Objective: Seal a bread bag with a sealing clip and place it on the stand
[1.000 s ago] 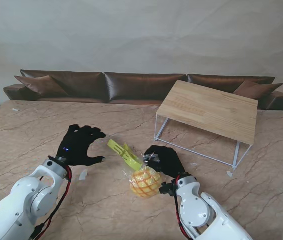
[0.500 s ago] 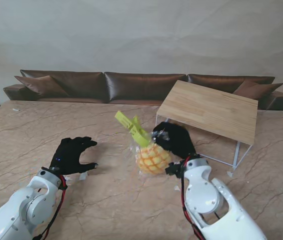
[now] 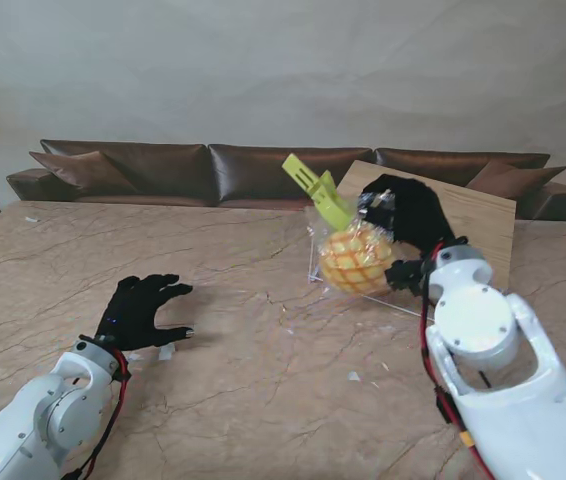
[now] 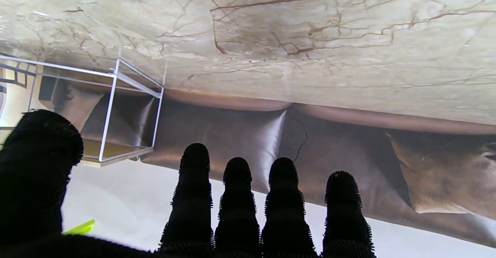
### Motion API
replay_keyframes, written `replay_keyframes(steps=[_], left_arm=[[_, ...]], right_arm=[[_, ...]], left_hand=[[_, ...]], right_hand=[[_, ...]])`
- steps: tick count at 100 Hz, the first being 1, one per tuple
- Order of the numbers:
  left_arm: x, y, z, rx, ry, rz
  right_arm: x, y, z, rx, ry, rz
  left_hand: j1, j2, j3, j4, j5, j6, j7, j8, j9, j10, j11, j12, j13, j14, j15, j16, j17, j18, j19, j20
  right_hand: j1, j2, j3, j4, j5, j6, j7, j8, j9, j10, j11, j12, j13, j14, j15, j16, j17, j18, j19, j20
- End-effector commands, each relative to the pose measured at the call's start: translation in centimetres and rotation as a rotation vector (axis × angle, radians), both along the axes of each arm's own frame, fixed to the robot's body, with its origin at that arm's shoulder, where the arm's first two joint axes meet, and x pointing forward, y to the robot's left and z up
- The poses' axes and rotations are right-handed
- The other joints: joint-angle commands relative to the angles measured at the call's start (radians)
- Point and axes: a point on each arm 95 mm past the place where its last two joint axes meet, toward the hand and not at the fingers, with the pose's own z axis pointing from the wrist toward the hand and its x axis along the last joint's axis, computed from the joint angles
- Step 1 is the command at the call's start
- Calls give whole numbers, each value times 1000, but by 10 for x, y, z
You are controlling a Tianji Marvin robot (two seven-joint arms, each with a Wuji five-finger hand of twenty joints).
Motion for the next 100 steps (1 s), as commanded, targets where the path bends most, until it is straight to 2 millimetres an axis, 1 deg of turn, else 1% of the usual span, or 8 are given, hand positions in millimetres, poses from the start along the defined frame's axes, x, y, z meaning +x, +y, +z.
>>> replay_keyframes(steps=[1, 13, 27, 36, 54, 68, 79, 100], left_arm=[[-2, 2, -2, -2, 2, 8], [-1, 4, -2, -6, 4, 16], [0, 4, -2, -1, 4, 17], [1, 5, -1, 0, 3, 18], [3, 6, -2, 21, 17, 15], [3, 7, -3, 31, 26, 17], [2, 8, -3, 36, 28, 26], [1, 9, -3, 44, 38, 28]], right_arm=[[5, -9, 19, 6, -36, -28], [14, -23, 25, 21, -3, -70], [29, -39, 23, 54, 59, -122], [39, -51, 16, 96, 119, -146], [61, -75, -5, 163, 209, -214], [76, -92, -20, 170, 269, -274], [86, -103, -25, 202, 293, -314], [100, -115, -32, 265, 328, -400]], left_hand=[[7, 34, -19, 35, -19, -4, -29, -8, -34, -17, -27, -14, -27, -29, -24, -12, -19, 7, -23, -15], [11, 37, -18, 37, -13, 3, -23, -5, -32, -15, -26, -13, -27, -30, -26, -11, -19, 4, -22, -15], [14, 38, -17, 40, -10, 9, -18, -2, -31, -15, -26, -13, -27, -28, -26, -10, -21, 6, -23, -15], [16, 43, -16, 41, -11, 10, -18, -2, -30, -15, -25, -13, -27, -31, -26, -9, -21, 4, -23, -15], [18, 53, -14, 44, -9, 17, -14, 0, -35, -14, -26, -13, -34, -35, -29, -8, -32, -2, -31, -19], [20, 54, -13, 46, -8, 22, -12, 2, -35, -15, -24, -12, -34, -36, -29, -8, -34, -4, -34, -21], [20, 56, -11, 46, -6, 24, -10, 3, -35, -15, -24, -12, -34, -36, -29, -7, -36, -4, -35, -21], [20, 58, -11, 47, -4, 28, -8, 4, -33, -16, -23, -12, -35, -35, -29, -7, -37, -3, -37, -23]], right_hand=[[58, 50, 10, 45, 10, -109, 44, 13, 27, -9, 14, 6, 33, 4, 16, 13, 19, 8, 29, 16], [60, 54, 4, 45, 10, -106, 45, 11, 25, -9, 13, 7, 33, 5, 13, 13, 16, 8, 29, 19], [66, 57, -1, 47, 10, -99, 48, 5, 22, -4, 12, 10, 33, 9, 11, 15, 9, 10, 29, 24], [72, 64, -8, 48, 7, -91, 49, 0, 19, -2, 10, 11, 31, 14, 6, 16, 5, 12, 29, 29], [81, 79, -25, 46, -3, -83, 49, -8, 9, 4, 8, 12, 30, 24, -12, 15, -19, 17, 28, 37], [80, 82, -29, 46, -5, -85, 49, -12, 6, 2, 9, 10, 30, 26, -14, 19, -21, 16, 33, 41], [81, 83, -29, 45, -5, -82, 49, -16, 5, 4, 10, 10, 30, 28, -16, 20, -24, 16, 35, 42], [83, 85, -31, 45, -8, -81, 52, -19, 4, 7, 14, 8, 31, 29, -16, 24, -22, 15, 39, 41]])
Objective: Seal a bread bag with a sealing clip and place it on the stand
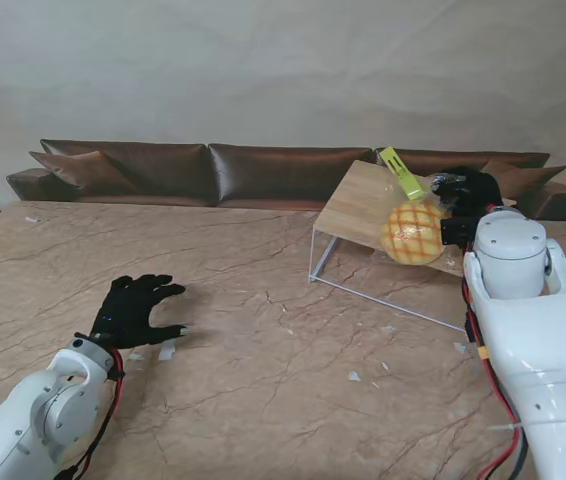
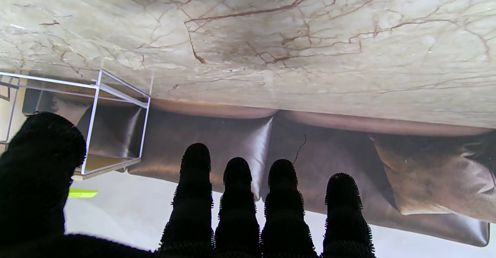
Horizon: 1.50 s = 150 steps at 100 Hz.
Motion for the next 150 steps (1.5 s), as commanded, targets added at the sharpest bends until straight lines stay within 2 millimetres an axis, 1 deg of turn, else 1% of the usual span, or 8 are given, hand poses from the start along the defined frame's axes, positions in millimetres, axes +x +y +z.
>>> replay_keyframes(steps=[1, 48, 66, 74, 82, 103, 117, 150], left_arm=[[-3, 0, -2, 3, 11, -1], [-1, -1, -4, 14, 29, 2], [-1, 0, -5, 16, 31, 2], [-1, -1, -5, 13, 29, 2], [-2, -1, -5, 15, 27, -2], [-2, -2, -7, 10, 31, -2], [-3, -3, -7, 7, 31, -5], [-2, -8, -5, -13, 23, -15]], right_arm=[[4, -1, 2, 18, 5, -14], [17, -21, -26, -14, 97, -70], [15, -22, -30, -88, 126, -67], [15, -21, -30, -115, 122, -71], [14, -21, -29, -132, 112, -68], [9, -21, -20, -214, 58, -61], [6, -22, -13, -299, 34, -59], [-13, -21, 7, -491, -95, -9]], left_hand=[[18, 39, -9, 47, -4, 22, -8, 4, -32, -16, -23, -11, -23, -25, -17, -7, -23, -3, -24, -21], [22, 42, -4, 49, -1, 31, -5, 6, -28, -18, -21, -11, -21, -29, -16, -7, -21, -5, -21, -20], [21, 40, 0, 49, -1, 35, -6, 5, -28, -15, -22, -11, -23, -30, -17, -8, -25, -6, -21, -20], [19, 40, 2, 48, -2, 35, -7, 5, -29, -16, -22, -11, -24, -29, -17, -8, -25, -5, -21, -20], [18, 40, 3, 48, -2, 34, -7, 5, -29, -16, -22, -11, -23, -29, -17, -8, -24, -4, -20, -20], [17, 38, 5, 47, -5, 34, -9, 4, -32, -16, -23, -11, -25, -29, -18, -8, -21, -1, -18, -19], [17, 40, 6, 47, -6, 36, -9, 4, -33, -14, -23, -11, -27, -31, -19, -8, -20, -1, -16, -18], [13, 45, -3, 47, -6, 40, -13, 2, -32, -17, -21, -11, -26, -32, -17, -8, -15, -14, -11, -16]], right_hand=[[32, 59, 5, 31, 6, -81, 52, -3, 4, 5, 14, 4, 31, 15, -4, 11, 8, 3, 39, 16], [44, 113, -42, 15, -25, -63, 41, -37, -42, 10, 13, -2, -28, 43, -38, 13, -93, -2, 29, 25], [-82, 48, -30, 17, -185, 54, -25, -217, -204, 13, -51, -64, -200, 49, -169, -41, -275, -51, -61, 14], [-163, 90, -25, 161, -266, 167, -261, -163, -374, 11, -72, -117, -331, 52, -257, -98, -417, -62, -152, 22], [-196, 78, -56, 172, -381, 212, -328, -169, -511, 9, -112, -156, -463, 55, -355, -147, -567, -66, -246, 10], [-264, 68, -150, 155, -593, 269, -338, -279, -766, -2, -193, -292, -741, 39, -598, -313, -882, -106, -567, -102], [-333, 97, -203, 139, -734, 306, -353, -334, -975, 2, -288, -351, -948, -12, -819, -474, -1077, -228, -837, -251], [-394, 130, -255, 137, -760, 269, -337, -366, -1022, -15, -385, -402, -991, -109, -960, -638, -1078, -341, -1047, -397]])
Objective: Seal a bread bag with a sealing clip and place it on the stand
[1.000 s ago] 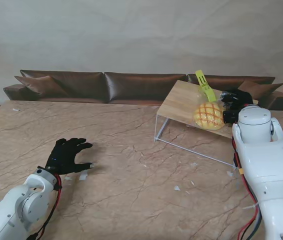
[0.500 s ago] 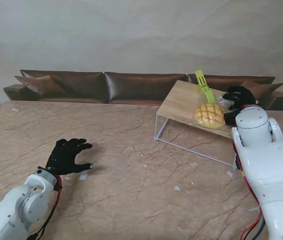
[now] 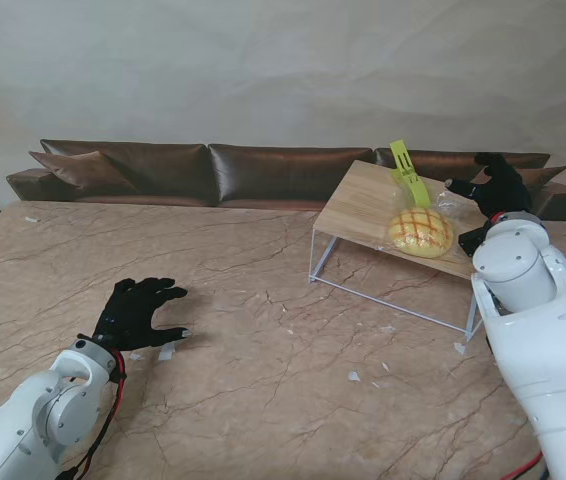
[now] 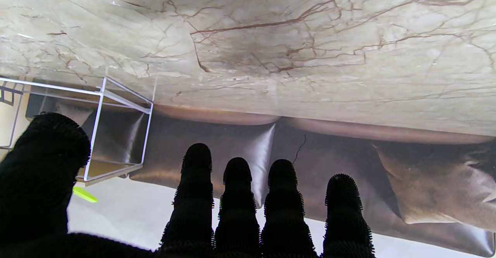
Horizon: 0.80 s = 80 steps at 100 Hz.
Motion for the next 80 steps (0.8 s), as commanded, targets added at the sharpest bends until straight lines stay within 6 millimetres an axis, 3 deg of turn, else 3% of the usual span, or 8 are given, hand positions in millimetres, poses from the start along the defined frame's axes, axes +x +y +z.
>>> replay_keyframes(steps=[1, 16, 24, 26, 29, 42, 64, 80], left_arm=[[-1, -5, -1, -15, 1, -6], [-2, -10, 2, -45, -5, -12], [-2, -12, 2, -72, -2, -16], [-2, -13, 2, -77, -2, -17], [-2, -14, 2, -83, -3, -20], [-2, -19, 4, -111, -5, -39], [-4, -30, 9, -157, -16, -67], [-6, -37, 12, -195, -33, -81]], right_arm=[[-5, 3, 7, 0, -34, 29], [-20, 12, 18, -86, -98, 109], [-30, 21, 20, -116, -143, 152], [-32, 24, 21, -120, -156, 161], [-37, 28, 21, -128, -176, 179], [-58, 47, 20, -168, -245, 267], [-94, 82, 8, -197, -318, 420], [-118, 105, -7, -220, -347, 526]], left_hand=[[1, 34, -4, 29, -7, 26, -14, 1, -33, -16, -22, -11, -26, -30, -17, -8, -6, -14, -10, -15], [-7, 61, -21, 32, 11, 43, 0, 8, -28, -6, -20, -10, -19, 1, -14, -7, 16, -14, 10, -6], [-9, 77, -39, 36, 11, 49, 2, 9, -27, -4, -18, -9, -17, -1, -7, -7, 27, -41, 15, -4], [-8, 81, -45, 37, 12, 52, 2, 9, -26, -3, -17, -8, -16, -3, -5, -7, 31, -47, 16, -3], [-9, 90, -53, 39, 13, 55, 1, 8, -26, -3, -17, -8, -14, -10, -2, -7, 35, -57, 17, -2], [-1, 124, -114, 52, 20, 60, -22, -4, -27, -5, -16, -7, -11, -27, 7, -11, 51, -100, 28, 4], [13, 158, -175, 67, 34, 72, -41, -14, -20, 6, -6, -2, 1, -43, 18, -6, 96, -236, 78, 29], [1, 192, -201, 72, 36, 79, -54, -21, -18, 12, -6, -1, 2, -44, 22, -4, 95, -244, 88, 34]], right_hand=[[-43, 29, -25, -9, -38, -34, 11, -21, -8, -29, -40, -17, 4, -64, -26, -28, 8, -55, -36, -32], [-55, 72, -79, 7, 5, -37, 14, -22, 54, -32, -91, -31, 42, -97, -28, -78, 58, -96, -88, -144], [-50, 94, -126, 21, 38, -29, 3, -23, 88, -36, -112, -37, 65, -120, -28, -103, 96, -121, -91, -213], [-57, 79, -113, 14, 43, -32, -2, -17, 92, -38, -117, -33, 66, -124, -20, -121, 92, -128, -53, -288], [-74, 67, -90, 18, 50, -34, -7, -16, 101, -39, -126, -36, 72, -129, -19, -126, 94, -134, -31, -317], [-94, 77, -93, 16, 78, -39, -17, -19, 142, -42, -156, -50, 95, -129, -15, -132, 98, -134, 21, -341], [-103, 91, -116, 20, 96, -44, -28, -20, 175, -40, -183, -60, 111, -125, -21, -136, 106, -128, 46, -366], [-112, 99, -126, 21, 101, -50, -36, -21, 188, -42, -206, -69, 121, -124, -31, -138, 112, -125, 52, -377]])
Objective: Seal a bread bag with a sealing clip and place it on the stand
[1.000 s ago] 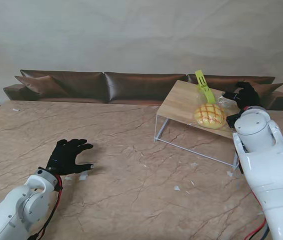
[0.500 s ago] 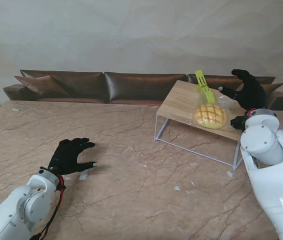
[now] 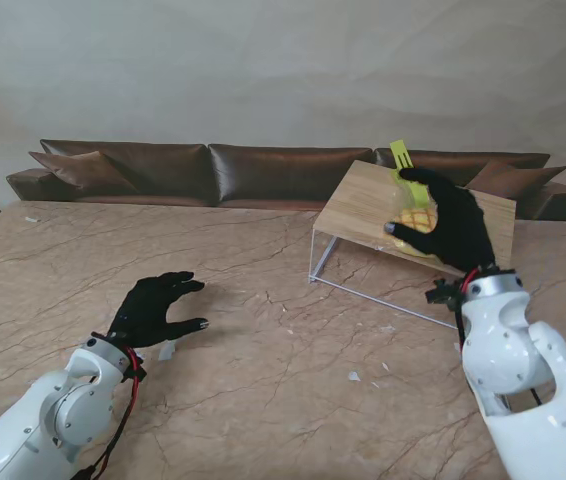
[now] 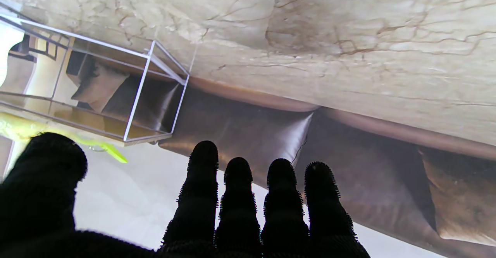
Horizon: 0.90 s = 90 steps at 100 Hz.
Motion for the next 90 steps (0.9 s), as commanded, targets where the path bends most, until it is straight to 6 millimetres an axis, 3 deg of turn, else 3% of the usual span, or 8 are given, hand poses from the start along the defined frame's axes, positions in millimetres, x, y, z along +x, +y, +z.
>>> replay_keyframes(steps=[1, 18, 21, 28, 38, 46, 69, 90], left_arm=[[-4, -9, 2, -24, -10, -16], [-7, -15, 4, -58, -22, -31], [-8, -16, 5, -62, -23, -34], [-9, -18, 6, -77, -24, -41], [-10, -20, 8, -90, -32, -51], [-12, -21, 8, -99, -33, -58], [-20, -26, 7, -122, -30, -79], [-23, -29, 4, -127, -26, -86]], right_arm=[[-12, 15, -12, -1, 13, 42], [-35, 38, -38, -12, 14, 123], [-39, 41, -44, -19, 16, 133], [-46, 48, -58, -29, 25, 158], [-55, 55, -80, -41, 52, 189], [-60, 59, -97, -45, 73, 203], [-66, 67, -139, 19, 151, 222], [-68, 71, -153, 73, 179, 224]], left_hand=[[0, 52, -28, 34, 5, 19, -55, -20, -18, 12, -6, -1, 2, -26, 7, -4, -3, -34, 13, 11], [-17, 129, -102, 67, 10, 14, -78, -32, -23, 8, -14, -5, -1, -26, 5, -5, -4, -33, 14, 11], [-15, 144, -134, 109, 9, 13, -82, -35, -25, 5, -18, -8, 0, -27, 1, -5, -3, -34, 14, 11], [-21, 158, -145, 119, 3, 9, -85, -35, -32, -4, -20, -9, -1, -29, 1, -5, 4, -39, 19, 13], [-23, 162, -153, 131, -1, 8, -86, -36, -36, -7, -22, -10, 4, -31, 0, -3, 10, -41, 27, 17], [-22, 163, -156, 139, -1, 10, -86, -36, -37, -6, -22, -10, 3, -33, -2, -3, 9, -45, 30, 19], [-19, 163, -162, 151, -1, 13, -85, -36, -38, -3, -22, -10, 1, -32, -6, -3, 6, -45, 32, 19], [-17, 163, -166, 155, 0, 11, -83, -35, -37, -5, -22, -10, 0, -34, -8, -2, 4, -43, 29, 18]], right_hand=[[-38, 15, -27, 21, 6, -24, -11, -14, 16, -16, -32, -10, 6, -40, -12, -9, -1, -29, 4, -17], [-45, 28, -40, 23, 3, -32, -15, -13, 23, -13, -69, -25, 3, -35, -29, -10, -4, -18, -2, -31], [-46, 38, -51, 26, 0, -34, -19, -14, 26, -15, -85, -32, 2, -35, -34, -9, -3, -18, -3, -35], [-48, 48, -61, 28, -7, -33, -21, -14, 23, -15, -94, -36, 3, -36, -37, -9, -5, -17, -4, -38], [-40, 164, -241, 88, -27, -31, -23, -18, 22, -15, -119, -44, -4, -37, -45, -9, -5, -21, -7, -53], [-142, 94, -125, 132, -41, -26, -30, -23, 17, -16, -131, -49, -8, -40, -47, -10, -5, -25, -10, -59], [-153, 97, -109, 138, -59, -12, -30, -24, 12, -16, -146, -56, -18, -45, -46, -11, -10, -30, -16, -63], [-168, 115, -110, 136, -54, -12, -26, -25, 15, -13, -153, -60, -19, -41, -44, -10, -8, -28, -15, -61]])
